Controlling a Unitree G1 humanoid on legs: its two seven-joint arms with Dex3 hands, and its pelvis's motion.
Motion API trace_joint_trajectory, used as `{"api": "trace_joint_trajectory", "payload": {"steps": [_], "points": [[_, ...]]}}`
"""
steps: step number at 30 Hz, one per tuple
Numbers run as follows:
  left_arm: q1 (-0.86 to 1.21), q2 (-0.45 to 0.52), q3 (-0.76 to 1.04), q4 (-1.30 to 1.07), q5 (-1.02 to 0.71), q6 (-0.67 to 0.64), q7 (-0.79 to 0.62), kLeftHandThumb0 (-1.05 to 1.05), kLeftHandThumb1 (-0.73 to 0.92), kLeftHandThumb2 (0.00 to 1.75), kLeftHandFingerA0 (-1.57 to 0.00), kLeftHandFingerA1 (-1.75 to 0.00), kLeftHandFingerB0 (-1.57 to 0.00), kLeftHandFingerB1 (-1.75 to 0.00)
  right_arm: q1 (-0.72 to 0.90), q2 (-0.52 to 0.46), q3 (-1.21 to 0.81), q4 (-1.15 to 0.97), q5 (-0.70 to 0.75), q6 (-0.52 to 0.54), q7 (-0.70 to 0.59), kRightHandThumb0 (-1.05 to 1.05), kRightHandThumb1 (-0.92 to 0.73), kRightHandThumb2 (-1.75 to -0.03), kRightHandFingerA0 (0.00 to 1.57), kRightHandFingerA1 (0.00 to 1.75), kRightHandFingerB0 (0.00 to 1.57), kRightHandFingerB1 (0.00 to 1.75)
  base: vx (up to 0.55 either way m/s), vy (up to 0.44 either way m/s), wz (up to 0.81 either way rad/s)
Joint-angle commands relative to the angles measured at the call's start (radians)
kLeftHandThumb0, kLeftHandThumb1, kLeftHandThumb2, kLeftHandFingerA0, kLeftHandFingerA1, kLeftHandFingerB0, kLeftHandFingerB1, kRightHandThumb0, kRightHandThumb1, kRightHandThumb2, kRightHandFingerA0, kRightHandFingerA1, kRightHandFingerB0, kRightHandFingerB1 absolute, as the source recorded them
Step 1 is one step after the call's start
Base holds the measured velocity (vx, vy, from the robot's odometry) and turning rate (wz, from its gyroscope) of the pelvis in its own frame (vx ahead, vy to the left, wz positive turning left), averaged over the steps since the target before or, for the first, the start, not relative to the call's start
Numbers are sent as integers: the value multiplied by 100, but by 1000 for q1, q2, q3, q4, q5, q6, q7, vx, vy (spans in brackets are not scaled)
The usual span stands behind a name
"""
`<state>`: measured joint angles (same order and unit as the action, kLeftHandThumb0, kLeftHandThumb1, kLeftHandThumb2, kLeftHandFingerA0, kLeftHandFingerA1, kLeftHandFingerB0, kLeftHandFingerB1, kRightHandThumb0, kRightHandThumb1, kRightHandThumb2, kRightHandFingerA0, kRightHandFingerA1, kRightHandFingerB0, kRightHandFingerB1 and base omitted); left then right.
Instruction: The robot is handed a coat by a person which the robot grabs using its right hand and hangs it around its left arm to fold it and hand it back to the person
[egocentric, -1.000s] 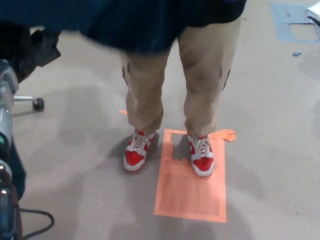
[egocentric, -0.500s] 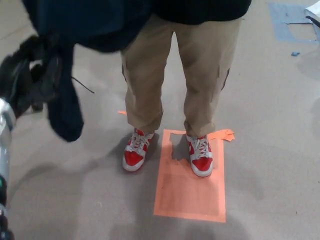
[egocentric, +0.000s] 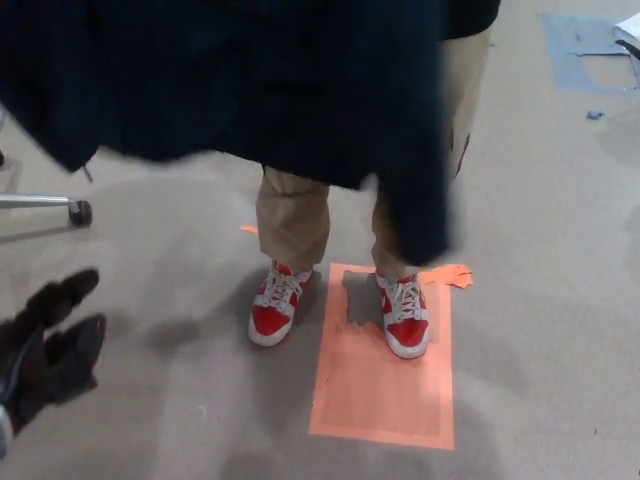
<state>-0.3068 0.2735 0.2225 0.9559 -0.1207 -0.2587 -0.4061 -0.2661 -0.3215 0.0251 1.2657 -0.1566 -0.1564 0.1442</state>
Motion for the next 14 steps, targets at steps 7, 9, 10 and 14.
{"api": "trace_joint_trajectory", "payload": {"steps": [7,9,10,14], "points": [[94,24,-12,202,31,-112,49,-70,67,101,-2,-37,-2,-31,20,-1,6,3,-15,-9,-36,-82,-77,-106,1,20,0,10,0,0,0],[85,32,-9,237,34,-80,68,-68,68,101,-3,-38,-3,-36,15,0,26,6,-36,-1,-60,-84,-78,-108,2,20,0,10,0,0,0],[83,46,-9,263,37,-54,67,-68,70,102,-2,-37,-2,-34,18,-2,33,8,-41,-9,-63,-83,-78,-107,2,23,1,11,0,0,0],[81,97,-43,325,80,-14,65,-35,59,113,0,-49,0,-46,16,-5,56,20,-55,-8,-81,-83,-78,-106,3,22,1,11,0,0,0]]}}
